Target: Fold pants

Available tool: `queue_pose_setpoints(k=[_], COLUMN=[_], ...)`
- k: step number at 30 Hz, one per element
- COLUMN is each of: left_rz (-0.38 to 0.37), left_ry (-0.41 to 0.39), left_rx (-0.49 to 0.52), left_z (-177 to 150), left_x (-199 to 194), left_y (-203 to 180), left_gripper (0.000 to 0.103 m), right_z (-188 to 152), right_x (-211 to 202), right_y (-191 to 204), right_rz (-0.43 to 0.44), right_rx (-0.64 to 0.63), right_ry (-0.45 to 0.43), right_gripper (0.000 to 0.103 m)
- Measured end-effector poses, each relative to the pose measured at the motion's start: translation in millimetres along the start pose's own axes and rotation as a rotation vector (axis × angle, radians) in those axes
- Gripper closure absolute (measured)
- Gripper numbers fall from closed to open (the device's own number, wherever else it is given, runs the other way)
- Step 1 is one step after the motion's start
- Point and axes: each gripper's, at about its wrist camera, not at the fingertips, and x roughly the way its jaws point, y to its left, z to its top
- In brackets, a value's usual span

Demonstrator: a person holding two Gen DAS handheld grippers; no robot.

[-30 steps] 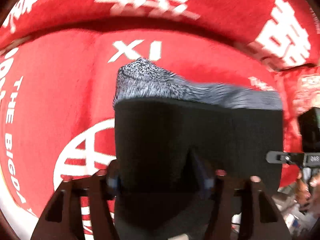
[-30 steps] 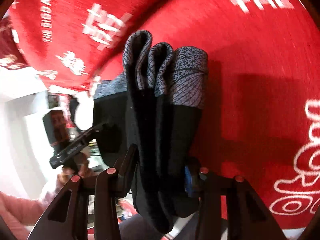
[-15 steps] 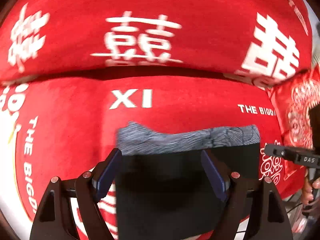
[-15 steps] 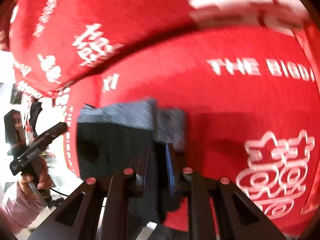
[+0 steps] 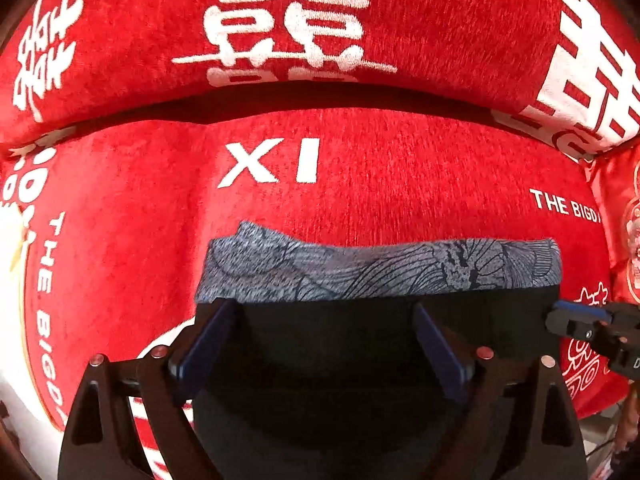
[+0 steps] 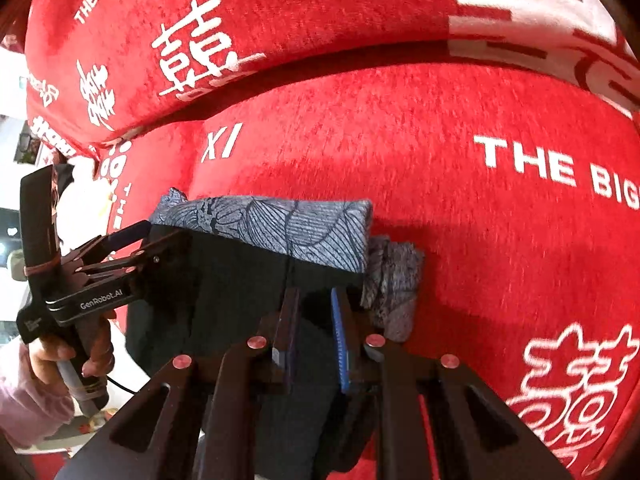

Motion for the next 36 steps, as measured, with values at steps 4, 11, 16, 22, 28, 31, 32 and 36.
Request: queue_pose_setpoints(k=[4, 11, 16, 22, 28, 31, 32, 36], left_rz=[0.005, -0.006, 0.017, -0.003, -0.006, -0.016, -0.021, -0.038], left_ry=[0.027, 0.037, 0.056, 0.057, 0.043, 0.028, 0.024, 0.000], left_rx=[-0.023, -0.001, 0.041, 0.049, 0.062, 0.081, 0.085, 0.083], left_z=[-11, -43, -63, -88, -107, -114, -116, -121], left_x=[-19, -54, -72, -109, -142, -156, -160, -177], left_y=[5, 13, 18, 25, 33, 38, 40, 51], left_gripper=[0.011, 0.000, 0.000, 0.000, 0.000, 0.000, 0.000, 0.000], right_z=[-21, -69, -98, -121, -140, -149, -153, -164], right_x=[-8, -20, -35, -59, -83, -93, -98, -112], right_y=[3, 16, 32, 61, 96, 111, 116, 131], right_rz=[-0.035, -0.078, -0.109, -0.190, -0.282, -0.275, -0.281, -0.298], right_rx=[0.025, 0.043, 0.092, 0.123, 0.081, 0.102, 0.112, 0.131], right_ry=[0.031, 0.025, 0.002, -0.072, -0.137, -0.151, -0.157, -0.179], right_gripper=[0.084, 0.062, 0.042, 0.019, 0.000, 0.000, 0.000, 0.000])
